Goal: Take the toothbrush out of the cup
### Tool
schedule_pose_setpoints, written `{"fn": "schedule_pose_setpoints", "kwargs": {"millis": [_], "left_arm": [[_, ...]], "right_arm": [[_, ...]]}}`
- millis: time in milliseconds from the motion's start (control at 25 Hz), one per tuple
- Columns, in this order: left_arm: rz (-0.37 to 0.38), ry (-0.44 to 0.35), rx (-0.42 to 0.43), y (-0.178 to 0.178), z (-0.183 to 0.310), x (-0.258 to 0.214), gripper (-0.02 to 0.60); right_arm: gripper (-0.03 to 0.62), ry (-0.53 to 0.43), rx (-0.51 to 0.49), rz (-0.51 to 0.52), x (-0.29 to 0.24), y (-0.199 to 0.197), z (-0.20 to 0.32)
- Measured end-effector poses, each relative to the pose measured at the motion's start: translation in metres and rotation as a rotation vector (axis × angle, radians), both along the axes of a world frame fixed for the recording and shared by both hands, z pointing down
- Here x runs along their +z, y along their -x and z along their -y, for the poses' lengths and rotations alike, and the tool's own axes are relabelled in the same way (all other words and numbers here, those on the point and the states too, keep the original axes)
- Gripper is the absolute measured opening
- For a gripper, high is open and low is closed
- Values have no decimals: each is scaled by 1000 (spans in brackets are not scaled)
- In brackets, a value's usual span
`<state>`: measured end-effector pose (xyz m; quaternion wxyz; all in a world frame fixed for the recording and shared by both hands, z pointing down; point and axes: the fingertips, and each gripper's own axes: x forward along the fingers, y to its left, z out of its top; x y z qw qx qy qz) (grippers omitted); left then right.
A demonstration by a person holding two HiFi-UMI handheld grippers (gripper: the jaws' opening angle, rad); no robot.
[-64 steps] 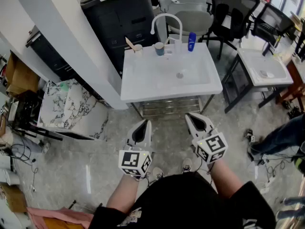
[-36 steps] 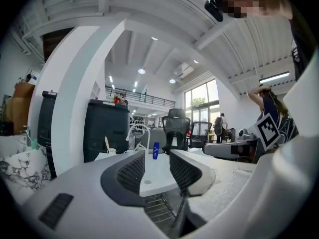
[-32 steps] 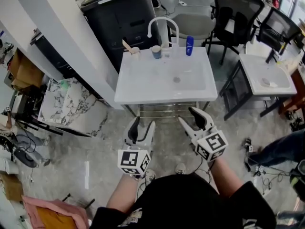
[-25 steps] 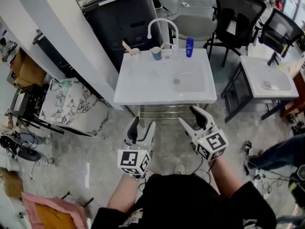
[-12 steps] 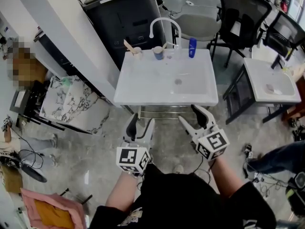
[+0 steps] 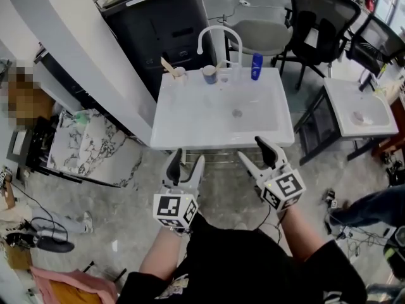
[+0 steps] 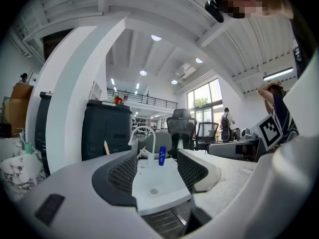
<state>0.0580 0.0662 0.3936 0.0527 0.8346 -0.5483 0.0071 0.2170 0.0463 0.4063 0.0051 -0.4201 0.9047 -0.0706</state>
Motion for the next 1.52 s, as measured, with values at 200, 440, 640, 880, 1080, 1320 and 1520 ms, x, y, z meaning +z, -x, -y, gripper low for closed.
{"fn": "schedule_pose_setpoints", "kwargs": {"millis": [200, 440, 640, 880, 1080, 1320, 1520], "left_arm": [[-10, 9, 51, 41, 50, 6, 238], [-27, 33, 133, 100, 115, 8, 238], [-48, 48, 194, 144, 156, 12, 238], [-63, 47, 250, 178, 195, 17, 238], [-78, 28, 290, 191, 218, 17, 238], [-87, 23, 310, 195, 235, 14, 238], [-94, 24, 297, 193, 249, 13, 238]], "right_arm": [[265, 13, 61, -6, 5, 38, 43], [268, 35, 138, -11, 8, 97, 98], [270, 53, 209, -21, 11, 139, 134], [272, 68, 276, -23, 15, 170, 165], [270, 54, 314, -32, 15, 185, 182], [270, 47, 332, -35, 11, 192, 198], [270, 52, 326, -40, 13, 189, 217]]}}
